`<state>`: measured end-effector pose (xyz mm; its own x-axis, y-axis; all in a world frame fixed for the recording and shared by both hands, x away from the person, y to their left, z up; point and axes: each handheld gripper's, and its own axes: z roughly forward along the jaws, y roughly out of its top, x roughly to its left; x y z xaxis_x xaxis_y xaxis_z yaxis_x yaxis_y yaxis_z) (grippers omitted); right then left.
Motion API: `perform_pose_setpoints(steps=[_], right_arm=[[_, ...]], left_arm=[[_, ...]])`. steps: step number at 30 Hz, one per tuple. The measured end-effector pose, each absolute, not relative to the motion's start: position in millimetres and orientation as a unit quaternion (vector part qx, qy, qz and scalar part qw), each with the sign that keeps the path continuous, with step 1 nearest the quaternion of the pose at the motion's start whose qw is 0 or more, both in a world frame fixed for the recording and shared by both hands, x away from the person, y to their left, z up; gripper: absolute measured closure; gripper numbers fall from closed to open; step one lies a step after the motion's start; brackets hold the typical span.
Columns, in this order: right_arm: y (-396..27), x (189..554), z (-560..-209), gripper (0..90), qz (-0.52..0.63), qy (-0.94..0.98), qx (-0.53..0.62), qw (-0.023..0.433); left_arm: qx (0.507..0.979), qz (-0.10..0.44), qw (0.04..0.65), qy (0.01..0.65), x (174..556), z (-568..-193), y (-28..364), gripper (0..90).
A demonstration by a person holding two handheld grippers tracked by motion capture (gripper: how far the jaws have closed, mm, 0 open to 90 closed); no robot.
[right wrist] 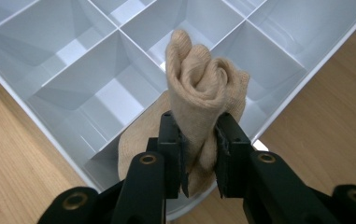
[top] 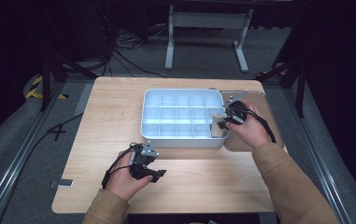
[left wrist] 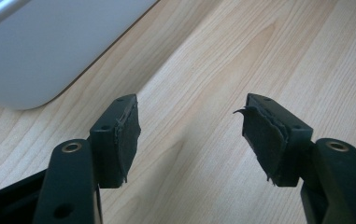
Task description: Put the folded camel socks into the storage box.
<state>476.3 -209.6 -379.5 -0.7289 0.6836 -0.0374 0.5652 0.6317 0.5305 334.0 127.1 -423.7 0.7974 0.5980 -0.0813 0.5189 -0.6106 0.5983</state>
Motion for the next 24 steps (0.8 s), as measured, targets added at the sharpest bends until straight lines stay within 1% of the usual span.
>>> perform_pose_setpoints(steps=[5, 13, 20, 24], right_arm=[[-204.7, 475.9, -389.9, 74.9, 0.231, 0.903, 0.344, 0.113], [-200.9, 474.1, -394.5, 75.0, 0.217, 0.905, 0.351, 0.105], [-194.6, 474.1, -405.3, 75.3, 0.190, 0.911, 0.356, 0.084], [-189.7, 476.1, -408.4, 75.4, 0.176, 0.913, 0.359, 0.084]], left_arm=[[0.894, 0.063, 0.312, 0.314, 333.5, -423.9, 127.8, 37.2], [0.898, 0.064, 0.305, 0.312, 334.0, -424.4, 127.5, 37.1], [0.897, 0.062, 0.306, 0.311, 333.8, -425.1, 126.9, 37.1], [0.898, 0.062, 0.306, 0.311, 334.0, -425.3, 127.0, 37.1]])
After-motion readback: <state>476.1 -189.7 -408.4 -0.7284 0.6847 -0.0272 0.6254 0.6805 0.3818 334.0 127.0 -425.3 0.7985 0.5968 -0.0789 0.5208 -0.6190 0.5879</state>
